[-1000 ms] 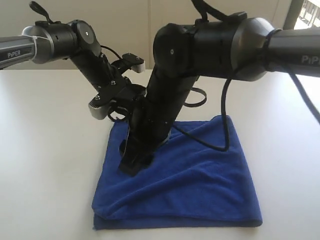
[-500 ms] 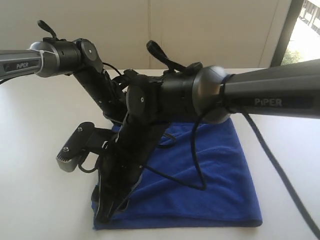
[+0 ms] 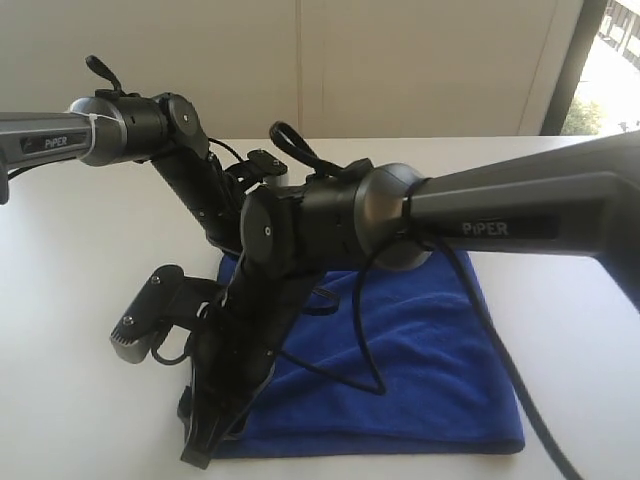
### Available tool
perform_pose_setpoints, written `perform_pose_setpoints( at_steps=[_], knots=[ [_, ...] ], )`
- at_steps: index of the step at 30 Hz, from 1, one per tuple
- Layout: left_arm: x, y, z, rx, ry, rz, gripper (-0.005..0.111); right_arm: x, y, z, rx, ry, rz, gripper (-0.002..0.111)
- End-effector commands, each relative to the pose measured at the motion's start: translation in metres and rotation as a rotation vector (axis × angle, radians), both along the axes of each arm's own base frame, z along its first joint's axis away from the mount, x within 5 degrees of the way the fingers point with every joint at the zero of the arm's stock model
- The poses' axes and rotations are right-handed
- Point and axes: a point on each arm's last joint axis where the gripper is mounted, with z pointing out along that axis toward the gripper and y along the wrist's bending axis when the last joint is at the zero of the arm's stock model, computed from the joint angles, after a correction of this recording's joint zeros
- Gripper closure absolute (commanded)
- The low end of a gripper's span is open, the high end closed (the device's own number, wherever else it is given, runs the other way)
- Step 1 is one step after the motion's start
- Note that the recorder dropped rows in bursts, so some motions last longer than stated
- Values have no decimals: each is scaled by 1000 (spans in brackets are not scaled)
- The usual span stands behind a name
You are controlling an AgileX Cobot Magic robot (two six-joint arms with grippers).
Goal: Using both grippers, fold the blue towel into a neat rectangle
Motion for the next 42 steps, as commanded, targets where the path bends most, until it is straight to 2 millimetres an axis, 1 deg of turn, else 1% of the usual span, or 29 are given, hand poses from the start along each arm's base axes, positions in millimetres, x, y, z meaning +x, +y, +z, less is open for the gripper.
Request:
perform_pose_setpoints(
  at_steps=[1, 3, 5, 11, 13, 15, 16, 18, 22, 26, 30, 31, 32, 33, 34, 35, 36, 37, 38, 39, 42],
  knots=[
    [1, 2, -10, 26, 6, -8, 107, 0, 1, -7, -7, 11, 9, 56],
    [1, 2, -12, 30, 5, -8, 107, 0, 1, -11, -10, 20, 7, 57],
    [1, 2, -15, 35, 11, -9, 107, -1, 2, -13, -8, 30, 1, 61],
    [1, 3, -18, 38, 24, -8, 107, 0, 3, -15, -7, 34, -2, 85],
    [1, 3, -18, 38, 24, -8, 107, -1, 2, -15, -8, 36, -1, 91],
    [1, 3, -18, 38, 24, -8, 107, -1, 2, -13, -13, 46, 9, 98],
    [1, 3, -18, 38, 24, -8, 107, -2, 2, -10, -20, 58, 22, 104],
    [1, 3, -18, 38, 24, -8, 107, -3, 3, -3, -21, 69, 37, 108],
    [1, 3, -18, 38, 24, -8, 107, -6, 3, 9, -22, 89, 63, 108],
    [1, 3, -18, 38, 24, -8, 107, -9, 1, 11, -34, 123, 77, 108],
    [1, 3, -18, 38, 24, -8, 107, -6, 4, 10, -8, 100, 54, 106],
    [1, 3, -18, 38, 24, -8, 107, -6, 4, 10, -3, 102, 50, 99],
    [1, 3, -18, 38, 24, -8, 107, -6, 4, 10, -3, 102, 50, 90],
    [1, 3, -18, 38, 24, -8, 107, -6, 2, 14, -13, 81, 61, 74],
    [1, 3, -18, 38, 24, -8, 107, -5, -1, 22, -31, 45, 80, 64],
    [1, 3, -18, 40, 25, -10, 107, -4, -7, 31, -66, 5, 78, 59],
    [1, 3, -18, 40, 25, -10, 107, -3, -13, 42, -108, -44, 57, 59],
    [1, 3, -18, 40, 25, -10, 107, -1, -24, 53, -182, -104, 44, 59],
    [1, 3, -18, 40, 25, -10, 107, 1, -40, 58, -263, -120, -1, 59],
    [0, 3, -18, 44, 25, -12, 107, 5, -54, 57, -322, -118, -38, 59],
    [2, 6, -18, 50, 24, -9, 107, 9, -112, 21, -438, 38, -158, 65]
  ],
)
